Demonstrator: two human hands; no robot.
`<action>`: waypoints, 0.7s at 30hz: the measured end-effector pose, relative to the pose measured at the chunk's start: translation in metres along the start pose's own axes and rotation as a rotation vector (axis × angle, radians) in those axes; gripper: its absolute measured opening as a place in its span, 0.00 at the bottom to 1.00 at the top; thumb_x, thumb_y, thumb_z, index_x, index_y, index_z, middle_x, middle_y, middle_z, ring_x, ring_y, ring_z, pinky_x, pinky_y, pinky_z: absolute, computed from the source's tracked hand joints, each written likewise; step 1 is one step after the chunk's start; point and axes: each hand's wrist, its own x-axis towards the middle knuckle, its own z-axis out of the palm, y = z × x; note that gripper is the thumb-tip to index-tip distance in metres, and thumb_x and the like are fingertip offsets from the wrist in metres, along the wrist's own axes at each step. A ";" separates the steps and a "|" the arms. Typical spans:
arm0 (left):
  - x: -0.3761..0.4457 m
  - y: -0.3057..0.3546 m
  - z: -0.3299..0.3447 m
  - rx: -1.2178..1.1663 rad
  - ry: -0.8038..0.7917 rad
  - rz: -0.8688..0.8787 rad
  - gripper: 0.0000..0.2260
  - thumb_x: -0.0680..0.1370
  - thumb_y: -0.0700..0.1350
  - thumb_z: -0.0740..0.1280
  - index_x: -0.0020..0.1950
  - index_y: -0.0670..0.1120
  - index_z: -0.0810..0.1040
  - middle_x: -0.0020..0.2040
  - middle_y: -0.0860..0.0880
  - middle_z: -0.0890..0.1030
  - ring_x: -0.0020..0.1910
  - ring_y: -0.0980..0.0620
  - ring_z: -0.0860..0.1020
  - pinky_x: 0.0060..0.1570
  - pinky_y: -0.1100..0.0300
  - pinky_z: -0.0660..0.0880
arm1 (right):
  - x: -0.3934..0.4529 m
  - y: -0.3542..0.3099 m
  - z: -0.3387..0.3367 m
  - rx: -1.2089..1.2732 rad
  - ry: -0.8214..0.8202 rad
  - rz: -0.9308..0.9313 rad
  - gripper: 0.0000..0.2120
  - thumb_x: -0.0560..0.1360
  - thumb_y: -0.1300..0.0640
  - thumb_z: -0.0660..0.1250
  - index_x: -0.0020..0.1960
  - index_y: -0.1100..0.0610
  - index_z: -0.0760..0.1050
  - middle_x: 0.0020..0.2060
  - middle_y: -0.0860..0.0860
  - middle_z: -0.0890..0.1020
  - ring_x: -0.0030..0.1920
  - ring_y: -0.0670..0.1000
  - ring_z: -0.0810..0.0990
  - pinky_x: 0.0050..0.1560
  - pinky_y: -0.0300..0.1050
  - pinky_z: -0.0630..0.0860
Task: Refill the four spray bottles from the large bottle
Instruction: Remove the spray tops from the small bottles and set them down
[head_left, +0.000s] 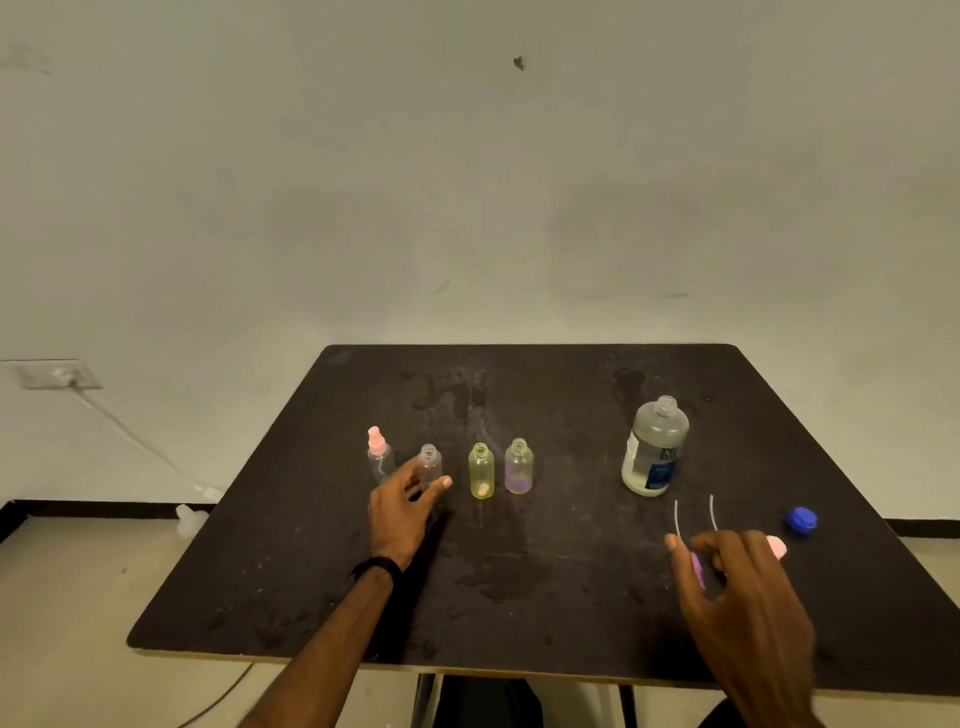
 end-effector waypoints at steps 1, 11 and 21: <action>0.003 0.000 0.001 0.005 0.001 -0.003 0.17 0.74 0.46 0.77 0.62 0.46 0.82 0.54 0.52 0.85 0.55 0.55 0.82 0.60 0.56 0.79 | 0.003 -0.002 -0.002 -0.021 0.007 -0.048 0.22 0.56 0.68 0.83 0.48 0.65 0.80 0.42 0.57 0.80 0.42 0.56 0.78 0.46 0.52 0.74; 0.002 0.001 0.004 -0.003 0.062 -0.082 0.31 0.68 0.51 0.81 0.68 0.44 0.78 0.59 0.50 0.84 0.59 0.54 0.82 0.64 0.55 0.77 | 0.007 -0.055 -0.008 0.144 0.232 -0.259 0.13 0.65 0.57 0.77 0.47 0.57 0.78 0.39 0.48 0.75 0.36 0.47 0.75 0.38 0.40 0.68; -0.013 -0.004 -0.063 0.147 0.364 0.020 0.23 0.69 0.56 0.78 0.59 0.48 0.79 0.50 0.51 0.82 0.46 0.55 0.81 0.49 0.52 0.82 | 0.054 -0.162 -0.001 0.347 0.185 -0.430 0.06 0.76 0.47 0.70 0.47 0.49 0.76 0.41 0.41 0.75 0.40 0.41 0.75 0.38 0.30 0.69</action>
